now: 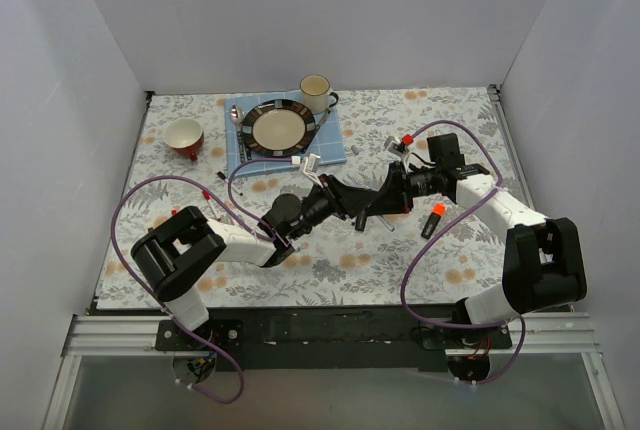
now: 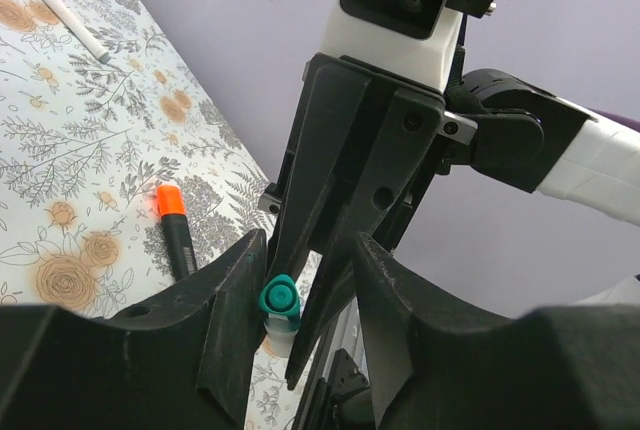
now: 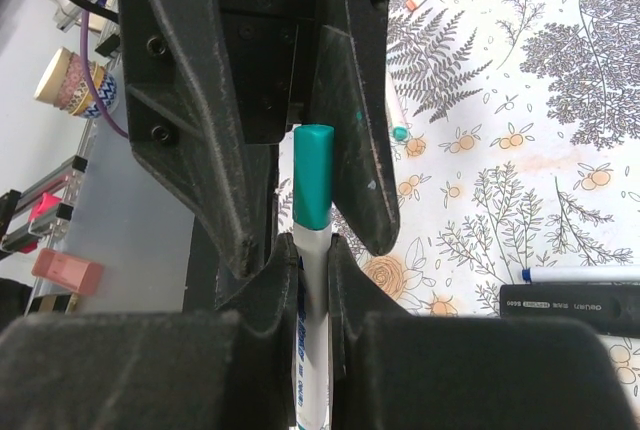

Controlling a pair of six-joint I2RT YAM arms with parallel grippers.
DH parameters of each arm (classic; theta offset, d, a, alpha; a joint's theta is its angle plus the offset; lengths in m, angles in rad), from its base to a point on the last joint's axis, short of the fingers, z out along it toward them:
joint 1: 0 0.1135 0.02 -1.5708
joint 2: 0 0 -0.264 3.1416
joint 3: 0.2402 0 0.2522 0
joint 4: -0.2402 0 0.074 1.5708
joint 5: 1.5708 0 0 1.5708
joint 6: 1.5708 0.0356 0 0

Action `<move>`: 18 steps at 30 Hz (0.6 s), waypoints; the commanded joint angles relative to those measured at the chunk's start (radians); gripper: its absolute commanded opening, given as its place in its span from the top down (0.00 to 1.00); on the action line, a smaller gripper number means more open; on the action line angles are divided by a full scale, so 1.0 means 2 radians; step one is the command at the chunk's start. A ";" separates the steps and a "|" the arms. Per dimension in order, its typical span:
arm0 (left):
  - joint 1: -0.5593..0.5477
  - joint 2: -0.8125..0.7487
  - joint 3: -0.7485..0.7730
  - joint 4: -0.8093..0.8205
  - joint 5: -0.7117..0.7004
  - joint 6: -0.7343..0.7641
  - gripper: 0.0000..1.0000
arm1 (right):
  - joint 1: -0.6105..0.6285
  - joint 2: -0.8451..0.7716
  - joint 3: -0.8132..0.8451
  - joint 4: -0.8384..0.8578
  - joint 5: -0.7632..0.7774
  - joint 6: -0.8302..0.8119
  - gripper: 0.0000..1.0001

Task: Open the pen caps

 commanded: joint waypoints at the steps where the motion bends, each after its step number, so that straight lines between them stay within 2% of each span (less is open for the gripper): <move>1: -0.008 0.001 0.018 0.007 -0.021 0.014 0.60 | -0.003 -0.003 -0.002 0.021 -0.002 0.011 0.99; 4: -0.012 0.001 0.021 0.002 -0.033 0.021 0.63 | -0.003 -0.002 -0.004 0.026 0.000 0.014 0.99; 7: -0.014 0.001 0.017 0.011 -0.036 0.022 0.81 | -0.004 -0.001 -0.005 0.026 0.000 0.015 0.99; 8: -0.015 0.001 0.018 0.011 -0.037 0.024 0.92 | -0.003 0.000 -0.005 0.026 0.000 0.015 0.99; 9: -0.015 -0.001 0.018 0.012 -0.037 0.025 0.97 | -0.004 0.000 -0.006 0.027 -0.001 0.016 0.99; 11: -0.015 -0.003 0.018 0.010 -0.052 0.028 1.00 | -0.004 0.000 -0.006 0.026 -0.001 0.016 0.94; 14: -0.015 -0.009 0.015 0.012 -0.066 0.031 1.00 | -0.004 0.001 -0.009 0.026 0.000 0.014 0.72; 15: -0.015 -0.012 0.015 0.012 -0.069 0.036 1.00 | -0.004 0.001 -0.009 0.027 0.000 0.014 0.58; 18: -0.013 -0.012 0.025 0.002 -0.071 0.042 1.00 | -0.004 0.002 -0.015 0.027 -0.002 0.014 0.44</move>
